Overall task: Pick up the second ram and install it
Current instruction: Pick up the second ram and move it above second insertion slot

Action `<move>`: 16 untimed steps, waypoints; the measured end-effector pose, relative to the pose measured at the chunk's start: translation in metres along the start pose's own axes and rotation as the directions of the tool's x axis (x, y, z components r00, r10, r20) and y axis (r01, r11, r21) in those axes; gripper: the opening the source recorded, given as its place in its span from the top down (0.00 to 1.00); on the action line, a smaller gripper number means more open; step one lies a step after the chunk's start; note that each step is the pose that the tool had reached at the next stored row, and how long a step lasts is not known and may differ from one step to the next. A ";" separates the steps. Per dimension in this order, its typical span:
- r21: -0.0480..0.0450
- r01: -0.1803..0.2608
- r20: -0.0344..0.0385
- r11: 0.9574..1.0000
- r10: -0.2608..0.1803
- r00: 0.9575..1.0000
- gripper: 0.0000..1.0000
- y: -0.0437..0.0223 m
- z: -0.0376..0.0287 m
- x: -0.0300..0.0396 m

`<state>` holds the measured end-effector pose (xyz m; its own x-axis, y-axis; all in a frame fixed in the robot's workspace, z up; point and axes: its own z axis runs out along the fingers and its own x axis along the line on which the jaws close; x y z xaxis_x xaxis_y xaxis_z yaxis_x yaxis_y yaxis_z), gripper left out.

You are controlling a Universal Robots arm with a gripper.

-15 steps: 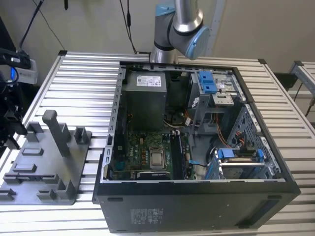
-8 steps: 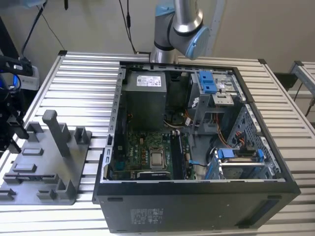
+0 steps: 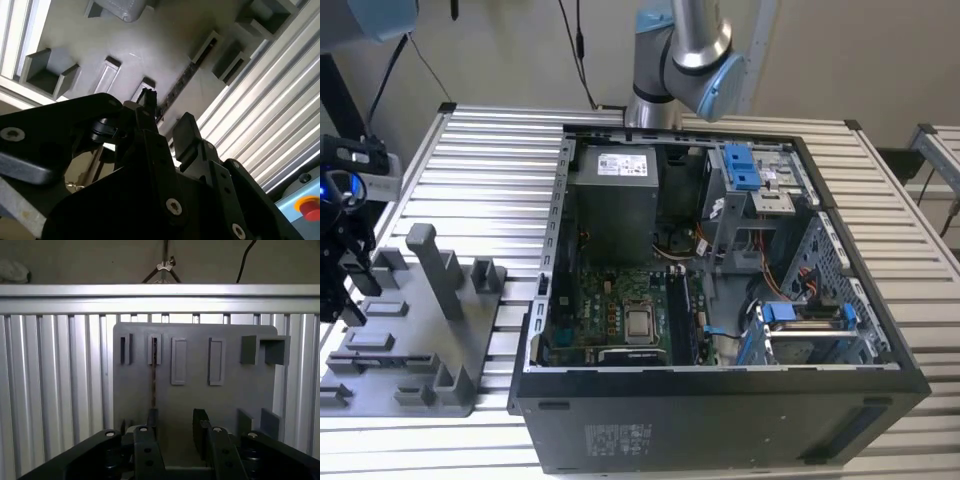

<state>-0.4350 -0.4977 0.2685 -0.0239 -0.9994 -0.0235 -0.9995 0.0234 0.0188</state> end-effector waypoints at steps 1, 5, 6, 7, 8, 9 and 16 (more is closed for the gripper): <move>0.000 0.000 0.000 1.000 0.000 1.000 0.58 0.0002 0.0016 0.0008; 0.003 0.000 0.000 1.000 0.000 1.000 0.58 0.0015 0.0075 0.0036; 0.004 0.000 0.000 1.000 0.000 1.000 0.58 0.0019 0.0091 0.0043; 0.004 0.000 0.000 1.000 0.000 1.000 0.58 0.0023 0.0107 0.0052; 0.005 0.001 0.000 1.000 -0.001 1.000 0.58 0.0026 0.0124 0.0061; 0.005 0.001 0.000 1.000 -0.001 1.000 0.58 0.0030 0.0142 0.0067; 0.005 0.002 0.000 1.000 -0.002 1.000 0.58 0.0052 0.0251 0.0087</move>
<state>-0.4410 -0.5056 0.2433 -0.0221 -0.9995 -0.0237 -0.9997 0.0218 0.0135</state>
